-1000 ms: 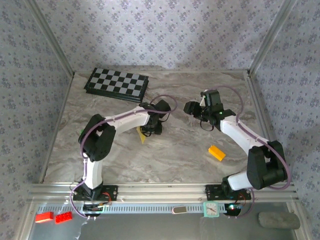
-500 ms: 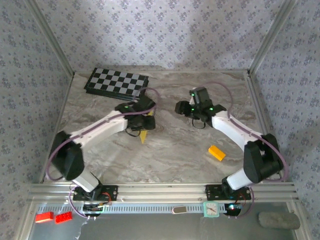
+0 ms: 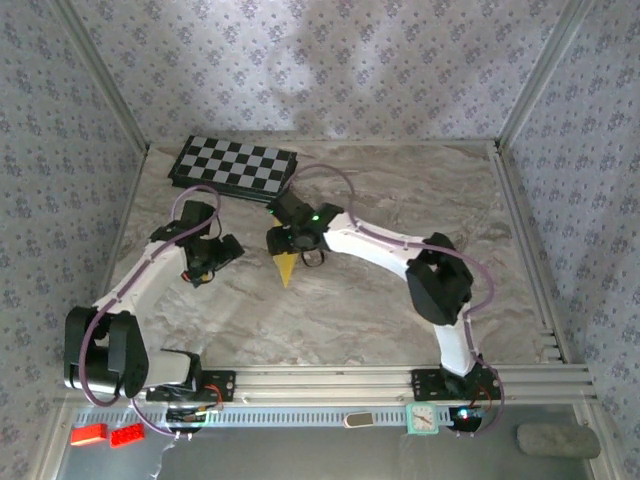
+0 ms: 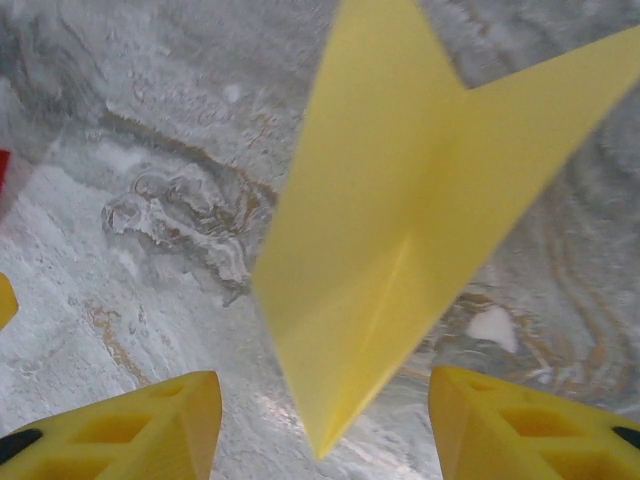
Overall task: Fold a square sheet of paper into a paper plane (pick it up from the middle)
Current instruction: Turn over the paper at the center of the table.
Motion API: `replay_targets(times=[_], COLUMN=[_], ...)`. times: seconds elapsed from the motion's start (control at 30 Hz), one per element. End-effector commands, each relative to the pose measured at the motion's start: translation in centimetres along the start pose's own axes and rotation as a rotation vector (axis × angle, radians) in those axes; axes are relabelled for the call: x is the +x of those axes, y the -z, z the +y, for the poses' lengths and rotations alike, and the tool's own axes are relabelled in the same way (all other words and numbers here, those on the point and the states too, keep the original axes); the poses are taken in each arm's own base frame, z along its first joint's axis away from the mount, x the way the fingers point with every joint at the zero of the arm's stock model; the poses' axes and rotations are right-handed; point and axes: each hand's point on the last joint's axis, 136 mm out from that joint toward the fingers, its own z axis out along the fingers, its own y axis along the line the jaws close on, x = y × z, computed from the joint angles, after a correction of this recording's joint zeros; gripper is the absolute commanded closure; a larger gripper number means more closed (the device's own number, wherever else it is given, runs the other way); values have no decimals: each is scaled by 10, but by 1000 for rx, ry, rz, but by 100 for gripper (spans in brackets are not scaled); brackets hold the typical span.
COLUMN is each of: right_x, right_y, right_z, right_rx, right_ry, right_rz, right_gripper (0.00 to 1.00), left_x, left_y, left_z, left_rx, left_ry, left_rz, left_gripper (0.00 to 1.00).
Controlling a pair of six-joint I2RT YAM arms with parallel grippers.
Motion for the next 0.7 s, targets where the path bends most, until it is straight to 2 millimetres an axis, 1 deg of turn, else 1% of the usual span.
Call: replay_targets(times=[0.0, 0.2, 0.37, 0.43, 0.5, 0.57, 0.67], right_x=[13, 15, 20, 19, 16, 11, 1], right_y=[-8, -29, -40, -40, -38, -32, -18], right_z=[-13, -3, -4, -5, -9, -13, -14], right_rx=[139, 167, 188, 195, 201, 207, 182], right_ry=[28, 42, 44, 43, 10, -10, -35], right_rz=[59, 93, 138, 141, 137, 120, 70], right_gripper=[43, 50, 58, 65, 75, 83, 87], left_x=[-3, -2, -1, -1, -1, -2, -2], left_y=[5, 1, 0, 0, 0, 1, 2], left_z=[-9, -6, -6, -6, -7, -9, -13], left_rx=[85, 84, 85, 87, 91, 100, 121], left_ry=[0, 5, 9, 9, 11, 13, 17], left_rz=[-6, 4, 15, 15, 16, 16, 18], left_gripper=[5, 3, 2, 2, 1, 1, 1])
